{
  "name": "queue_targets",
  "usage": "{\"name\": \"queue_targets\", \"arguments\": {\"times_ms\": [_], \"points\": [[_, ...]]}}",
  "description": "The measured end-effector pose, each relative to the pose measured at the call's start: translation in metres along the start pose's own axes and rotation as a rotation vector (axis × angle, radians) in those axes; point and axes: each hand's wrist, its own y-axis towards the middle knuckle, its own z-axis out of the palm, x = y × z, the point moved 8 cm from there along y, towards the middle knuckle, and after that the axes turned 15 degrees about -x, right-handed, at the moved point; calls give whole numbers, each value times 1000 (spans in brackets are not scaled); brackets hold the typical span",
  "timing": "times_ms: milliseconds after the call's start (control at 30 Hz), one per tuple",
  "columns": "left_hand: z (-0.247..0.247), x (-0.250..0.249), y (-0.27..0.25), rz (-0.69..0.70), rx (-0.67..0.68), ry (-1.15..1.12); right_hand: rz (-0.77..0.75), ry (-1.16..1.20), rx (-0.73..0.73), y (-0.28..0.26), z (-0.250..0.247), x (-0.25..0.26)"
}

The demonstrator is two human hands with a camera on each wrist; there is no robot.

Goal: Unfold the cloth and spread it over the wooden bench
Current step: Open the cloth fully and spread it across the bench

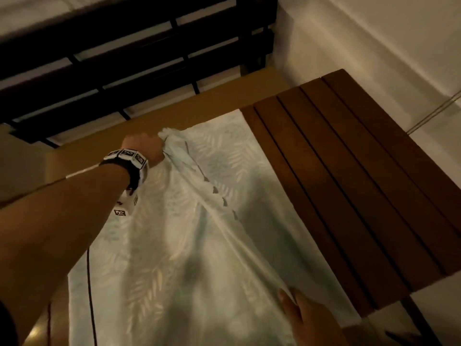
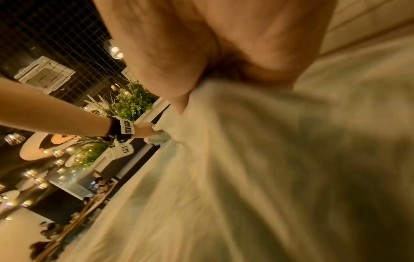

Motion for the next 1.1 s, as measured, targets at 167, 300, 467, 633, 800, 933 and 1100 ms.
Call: {"name": "queue_targets", "arguments": {"times_ms": [167, 300, 467, 633, 800, 933, 1100], "points": [[27, 54, -45, -61, -72, -240, -31, 252, 81, -56, 34, 69], [40, 97, -89, -81, -107, -359, -153, 337, 114, -72, 67, 145], [46, 138, -146, -35, -209, -522, -232, 322, 80, -69, 100, 229], [70, 187, -195, -48, -231, -531, -262, 366, 147, -93, 127, 278], [108, 242, -234, -124, -130, -449, -390, 399, 296, -130, 154, 330], [136, 289, -267, -208, -66, -361, -495, 363, 456, -162, 191, 367], [166, 346, -306, -285, 19, -307, -594, 359, 605, -212, 231, 422]]}}
